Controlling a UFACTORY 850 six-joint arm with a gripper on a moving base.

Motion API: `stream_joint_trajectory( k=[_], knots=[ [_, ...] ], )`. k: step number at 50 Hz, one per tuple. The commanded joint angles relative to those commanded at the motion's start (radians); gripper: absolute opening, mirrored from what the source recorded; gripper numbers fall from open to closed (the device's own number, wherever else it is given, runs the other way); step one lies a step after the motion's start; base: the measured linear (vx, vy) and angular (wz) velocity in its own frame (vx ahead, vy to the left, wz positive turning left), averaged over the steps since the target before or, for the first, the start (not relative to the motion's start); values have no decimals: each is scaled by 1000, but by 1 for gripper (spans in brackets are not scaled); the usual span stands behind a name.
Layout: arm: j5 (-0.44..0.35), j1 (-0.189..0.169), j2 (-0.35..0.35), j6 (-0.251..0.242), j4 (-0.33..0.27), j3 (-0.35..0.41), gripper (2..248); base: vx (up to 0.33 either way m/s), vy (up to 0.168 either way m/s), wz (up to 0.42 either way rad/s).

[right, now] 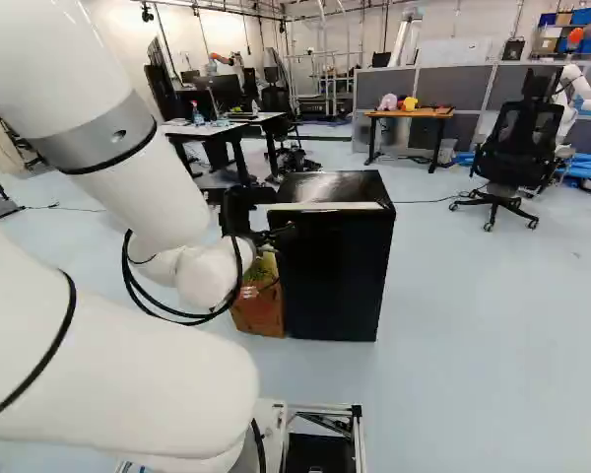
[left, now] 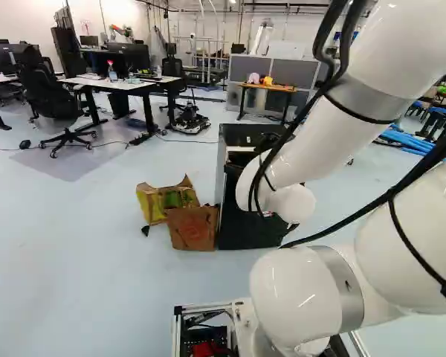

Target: Grab a drink from the fridge

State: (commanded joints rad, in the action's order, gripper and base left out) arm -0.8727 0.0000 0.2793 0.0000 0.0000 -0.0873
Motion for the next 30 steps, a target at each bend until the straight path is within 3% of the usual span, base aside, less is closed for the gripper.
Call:
stream_joint_trajectory(
  k=[30],
  knots=[
    [0,10,-2,0,1,-1,247,0,0,1]
  ],
)
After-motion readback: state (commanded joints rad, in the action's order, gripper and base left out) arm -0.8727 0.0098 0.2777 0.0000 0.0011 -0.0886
